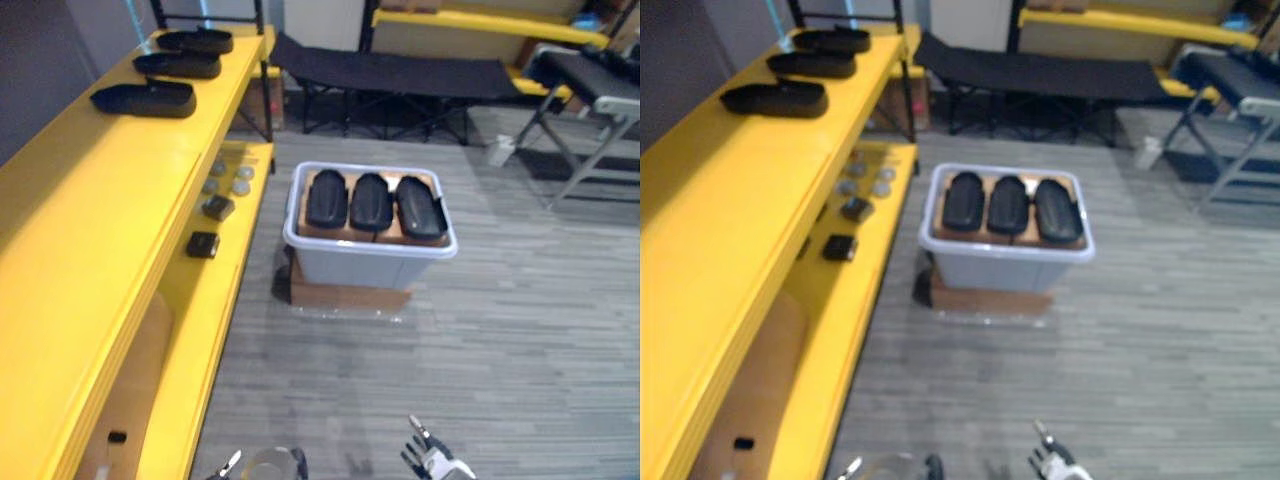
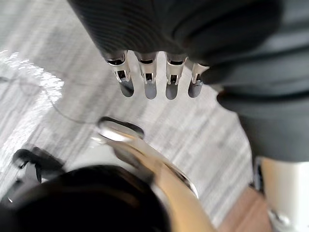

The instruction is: Walk over and take plastic housings, then place them on the shelf

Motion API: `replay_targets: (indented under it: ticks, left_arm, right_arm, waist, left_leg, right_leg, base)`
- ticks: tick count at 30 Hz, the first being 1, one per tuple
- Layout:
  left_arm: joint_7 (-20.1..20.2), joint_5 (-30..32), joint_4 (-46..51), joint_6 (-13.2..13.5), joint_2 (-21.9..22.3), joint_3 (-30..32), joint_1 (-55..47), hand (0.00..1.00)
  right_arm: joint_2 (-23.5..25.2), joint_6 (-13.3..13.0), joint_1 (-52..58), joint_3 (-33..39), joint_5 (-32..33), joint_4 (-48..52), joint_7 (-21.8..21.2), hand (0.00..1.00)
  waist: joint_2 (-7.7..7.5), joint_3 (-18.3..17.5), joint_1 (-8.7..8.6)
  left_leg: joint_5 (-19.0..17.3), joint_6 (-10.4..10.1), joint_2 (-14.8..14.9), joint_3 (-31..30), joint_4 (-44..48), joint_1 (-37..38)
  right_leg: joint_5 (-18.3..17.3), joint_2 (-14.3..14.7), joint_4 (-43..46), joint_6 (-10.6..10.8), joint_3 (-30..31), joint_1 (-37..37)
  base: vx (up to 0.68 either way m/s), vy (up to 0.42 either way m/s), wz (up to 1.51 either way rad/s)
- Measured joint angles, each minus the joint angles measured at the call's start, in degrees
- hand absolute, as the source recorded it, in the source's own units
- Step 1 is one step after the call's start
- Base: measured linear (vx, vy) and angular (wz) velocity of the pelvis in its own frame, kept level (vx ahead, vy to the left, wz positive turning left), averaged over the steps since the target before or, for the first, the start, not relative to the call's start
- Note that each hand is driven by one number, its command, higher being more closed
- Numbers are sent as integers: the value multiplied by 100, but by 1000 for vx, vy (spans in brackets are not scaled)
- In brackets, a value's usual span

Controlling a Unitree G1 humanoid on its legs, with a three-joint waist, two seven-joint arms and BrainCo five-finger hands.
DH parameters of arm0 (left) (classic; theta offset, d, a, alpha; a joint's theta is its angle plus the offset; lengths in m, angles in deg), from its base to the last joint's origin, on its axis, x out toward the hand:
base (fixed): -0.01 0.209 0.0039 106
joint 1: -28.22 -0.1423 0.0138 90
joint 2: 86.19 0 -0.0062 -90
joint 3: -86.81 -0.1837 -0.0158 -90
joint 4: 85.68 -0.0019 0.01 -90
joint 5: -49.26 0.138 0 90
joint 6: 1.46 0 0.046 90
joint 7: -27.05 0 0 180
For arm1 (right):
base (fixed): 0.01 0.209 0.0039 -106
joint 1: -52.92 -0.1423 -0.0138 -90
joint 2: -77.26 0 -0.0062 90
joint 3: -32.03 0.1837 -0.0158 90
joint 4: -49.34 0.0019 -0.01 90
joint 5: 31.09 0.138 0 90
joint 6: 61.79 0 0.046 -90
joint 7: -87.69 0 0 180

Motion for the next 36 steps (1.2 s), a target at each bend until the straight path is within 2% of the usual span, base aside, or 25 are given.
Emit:
replay_targets:
  ticks: [2, 3, 5, 6, 7, 8, 9, 10, 11, 12, 13, 17, 20, 22, 23, 24, 25, 26, 27, 29, 30, 31, 32, 34, 36]
  left_arm:
    - [6, 37, 2, 116, -20, -177, 16, 0]
    - [5, 41, -1, 132, -56, -294, 82, 0]
    - [6, 44, 5, 137, -49, -352, 194, 0]
    - [8, 43, 5, 137, -33, -360, 275, 0]
    - [9, 38, 5, 136, 8, -388, 370, 0]
    - [10, 38, 6, 135, 26, -398, 385, 0]
    - [10, 27, 14, 124, 73, -397, 386, 0]
    - [16, 19, 15, 107, 78, -335, 362, 0]
    - [19, 19, 18, 105, 66, -319, 343, 0]
    - [27, 18, 9, 101, 34, -259, 287, 0]
    - [33, 17, 14, 79, 160, -220, 276, 0]
    - [39, -105, -72, -143, 469, -219, 476, 0]
    - [27, -190, -111, -192, 452, -219, 517, 0]
    - [42, -207, -109, -255, 377, -214, 521, 0]
    - [30, -207, -108, -255, 360, -209, 528, 0]
    - [-7, -206, -94, -136, 366, -202, 533, 0]
    - [-16, -206, -93, -30, 364, -194, 548, 0]
    - [-18, -203, -93, 15, 366, -163, 578, 0]
    - [-16, -187, -94, 74, 370, -166, 605, 0]
    - [-30, -188, -51, 137, 390, -194, 604, 0]
    - [-55, -186, -14, 159, 384, -282, 599, 0]
    - [-89, -171, 20, 187, 420, -378, 604, 0]
    - [-90, -144, 19, 197, 443, -429, 617, 0]
    - [-105, -73, 7, 231, 399, -523, 638, 0]
    - [-140, -79, 1, 238, 340, -533, 706, 0]
  right_arm:
    - [-71, -23, -82, 5, -96, -83, 13, 0]
    - [-75, -65, -104, 10, -100, -84, 27, 0]
    - [-73, -121, -125, 7, -90, -83, 27, 0]
    - [-76, -125, -196, 11, -91, -84, 41, 0]
    - [-94, -130, -243, 15, -110, -76, 60, 0]
    - [-103, -133, -253, 15, -133, -64, 64, 0]
    - [-119, -135, -256, 11, -277, -28, 86, 0]
    - [-113, -132, -241, -17, -401, 1, 117, 0]
    - [-110, -126, -208, -45, -461, 5, 125, 0]
    - [-82, -136, -78, -97, -563, 2, 127, 0]
    - [-167, -113, -87, -140, -681, -9, 127, 0]
    - [-393, -102, -149, -156, -903, -92, 127, 0]
    - [-418, -64, -195, -421, -1227, -236, 52, 0]
    - [-418, -54, -184, -607, -1301, -319, -4, 0]
    - [-434, -24, -133, -672, -1335, -345, 0, 0]
    - [-455, 2, -92, -676, -1341, -367, 1, 0]
    - [-492, 14, -92, -675, -1401, -430, -6, 0]
    - [-513, 26, -70, -658, -1452, -467, -4, 0]
    - [-559, 23, -19, -630, -1450, -490, 0, 0]
    - [-592, 17, 15, -598, -1450, -509, 16, 0]
    - [-588, 7, 22, -600, -1442, -508, 31, 0]
    - [-581, -4, -2, -599, -1438, -495, 36, 0]
    - [-577, -8, -7, -599, -1438, -488, 38, 0]
    - [-437, -51, -2, -550, -1430, -449, 112, 0]
    - [-396, -113, -1, -550, -1438, -456, 132, 0]
  waist:
    - [48, -4, -58]
    - [59, -5, -75]
    - [75, 0, -124]
    - [115, 25, -160]
    - [211, 92, -185]
    - [248, 114, -191]
    - [295, 141, -189]
    - [264, 131, -182]
    - [224, 118, -183]
    - [98, 53, -195]
    - [203, -21, -125]
    - [644, -22, -224]
    - [547, -38, -222]
    - [492, -88, -228]
    - [510, -114, -229]
    - [526, -114, -203]
    - [532, -105, -189]
    - [599, -107, -215]
    - [647, -75, -223]
    - [658, -72, -208]
    - [653, -73, -204]
    - [662, -74, -217]
    - [682, -66, -226]
    - [474, -108, -202]
    - [376, -67, -214]
  left_leg:
    - [-1, -6, 25, -32, -223, 350]
    - [-17, -35, 54, -81, -285, 434]
    - [-70, -126, 115, -222, -269, 453]
    - [-103, -182, 199, -282, -271, 480]
    - [-169, -294, 315, -330, -272, 578]
    - [-187, -325, 367, -335, -274, 639]
    - [-277, -479, 458, -332, -261, 780]
    - [-361, -620, 473, -337, -254, 929]
    - [-410, -701, 465, -346, -245, 1012]
    - [-499, -827, 396, -368, -236, 1175]
    - [-577, -854, 531, -357, -144, 1216]
    - [-523, -883, 864, -625, -49, 1151]
    - [-258, -907, 929, -665, 428, 1096]
    - [-111, -979, 1007, -680, 1294, 730]
    - [57, -981, 1118, -667, 2098, 373]
    - [307, -1021, 1215, -653, 2764, 67]
    - [234, -992, 1374, -639, 3366, -178]
    - [-62, -885, 1525, -532, 3782, -443]
    - [-292, -867, 1601, -417, 3877, -617]
    - [-436, -919, 1556, -310, 3479, -788]
    - [-435, -929, 1460, -276, 2916, -823]
    - [-312, -1055, 1278, -176, 1586, -856]
    - [-137, -997, 1217, -177, 989, -871]
    - [139, -746, 854, -22, 361, -654]
    - [168, -702, 723, 3, 279, -655]
  right_leg:
    - [-266, -57, -151, -243, -662, -190]
    - [-345, -15, -635, -385, -922, -344]
    - [-343, 147, -1621, -481, -1002, -470]
    - [-166, 274, -2313, -630, -1010, -588]
    - [214, 392, -2868, -721, -1019, -661]
    - [433, 426, -3086, -764, -1022, -692]
    - [943, 498, -3490, -780, -1042, -763]
    - [1545, 520, -3747, -896, -1102, -777]
    - [1907, 508, -3778, -1028, -1119, -782]
    - [2143, 444, -3641, -1181, -1168, -772]
    - [1790, 546, -3584, -1091, -1165, -739]
    - [1451, 882, -3657, -1121, -1296, -647]
    - [1230, 941, -3664, -1169, -1277, -437]
    - [1141, 982, -3841, -1172, -1278, -245]
    - [1088, 1064, -4089, -1226, -1270, -43]
    - [1071, 1132, -4275, -1224, -1258, 109]
    - [1035, 1160, -4404, -1226, -1246, 266]
    - [975, 1187, -4488, -1210, -1256, 476]
    - [932, 1166, -4521, -1208, -1251, 693]
    - [883, 1083, -4535, -1133, -1228, 844]
    - [892, 1028, -4524, -1060, -1201, 879]
    - [879, 942, -4520, -936, -1120, 853]
    - [872, 924, -4526, -877, -1106, 838]
    - [979, 707, -4740, -640, -989, 844]
    - [1048, 631, -4863, -574, -989, 854]
  base:
    - [-114, -26, 25]
    - [-202, -7, 26]
    - [-143, 4, 36]
    - [76, -33, 39]
    - [206, -58, 28]
    - [268, -100, 14]
    - [277, -148, 6]
    - [288, -182, 4]
    - [359, -258, 10]
    - [402, -297, -12]
    - [390, -287, -20]
    - [249, -192, -2]
    - [172, -166, -5]
    - [124, -145, 5]
    - [87, -120, 0]
    - [86, -129, -2]
    - [47, -105, -1]
    - [34, -86, 1]
    - [-9, -32, 0]
    - [-84, 15, -15]
    - [-218, 77, -29]
    - [-230, 105, -23]
    - [-112, 170, -26]
    - [170, 172, -10]
    - [228, 124, 1]
